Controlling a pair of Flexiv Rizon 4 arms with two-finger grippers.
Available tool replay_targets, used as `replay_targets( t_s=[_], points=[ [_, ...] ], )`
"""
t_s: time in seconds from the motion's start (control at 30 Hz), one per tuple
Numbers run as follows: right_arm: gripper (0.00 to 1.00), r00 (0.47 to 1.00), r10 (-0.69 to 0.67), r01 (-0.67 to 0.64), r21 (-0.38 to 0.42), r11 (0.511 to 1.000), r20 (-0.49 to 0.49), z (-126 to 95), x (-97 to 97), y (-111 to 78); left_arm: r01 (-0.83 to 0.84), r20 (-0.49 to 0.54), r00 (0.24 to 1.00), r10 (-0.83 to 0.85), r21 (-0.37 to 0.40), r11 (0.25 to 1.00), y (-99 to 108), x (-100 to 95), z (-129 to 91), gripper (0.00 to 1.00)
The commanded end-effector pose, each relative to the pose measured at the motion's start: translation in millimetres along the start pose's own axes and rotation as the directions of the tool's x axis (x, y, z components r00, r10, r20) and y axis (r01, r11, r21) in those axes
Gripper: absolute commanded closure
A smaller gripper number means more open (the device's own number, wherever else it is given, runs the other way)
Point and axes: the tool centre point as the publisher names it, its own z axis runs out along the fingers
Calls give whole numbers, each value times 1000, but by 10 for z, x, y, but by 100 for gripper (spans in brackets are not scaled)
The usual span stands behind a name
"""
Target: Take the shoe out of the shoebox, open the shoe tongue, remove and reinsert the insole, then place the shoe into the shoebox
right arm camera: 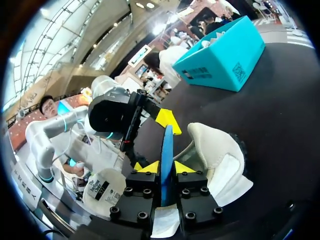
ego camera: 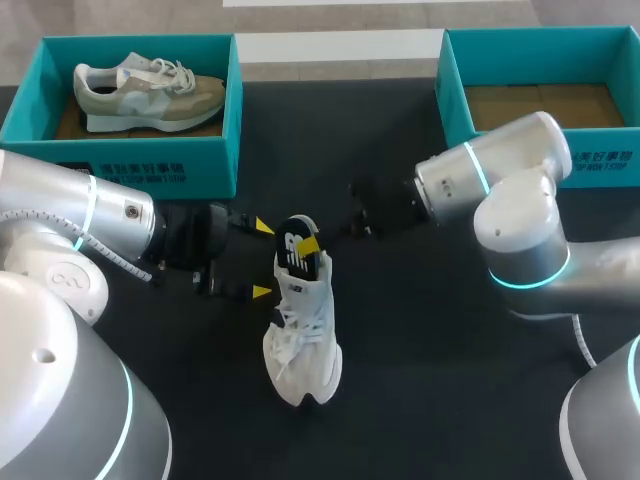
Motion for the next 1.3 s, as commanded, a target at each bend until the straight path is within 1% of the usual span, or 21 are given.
replay_targets(
  t_s=[0.03,0.13,0.47,0.6,0.77,0.8,0.83,0.87,0.97,1.2,1.3],
  points=[
    [100,1000,-1,1,31,1000,-11,47,-84,89,0,-2,1000,0,-3,1000,-1,-5,9,0],
    [100,999,21,-19,59,998,-28,77,-97,36,0,-2,1000,0,-3,1000,-1,-5,9,0],
    [100,996,89,-87,57,995,-22,86,29,-332,0,-2,1000,0,-3,1000,-1,-5,9,0],
    [100,995,98,-98,46,994,-15,74,29,-366,0,-2,1000,0,-3,1000,-1,-5,9,0],
    [100,996,85,-85,47,995,-8,75,3,-302,0,-2,1000,0,-3,1000,-1,-5,9,0],
    [97,997,79,-79,48,996,-6,72,3,-283,0,-2,1000,0,-3,1000,-1,-5,9,0],
    [77,997,72,-72,46,996,-3,67,3,-262,0,-2,1000,0,-3,1000,-1,-5,9,0],
    [69,998,67,-66,47,997,0,62,2,-243,0,-2,1000,0,-3,1000,-1,-5,9,0],
    [65,999,48,-48,49,998,6,47,5,-179,0,-2,1000,0,-3,1000,-1,-5,9,0],
    [62,1000,-2,1,50,999,20,20,30,-11,0,-2,1000,0,-3,1000,-1,-5,9,0],
    [62,1000,-20,19,48,999,15,39,43,72,0,-2,1000,0,-3,1000,-1,-5,9,0]
  ],
)
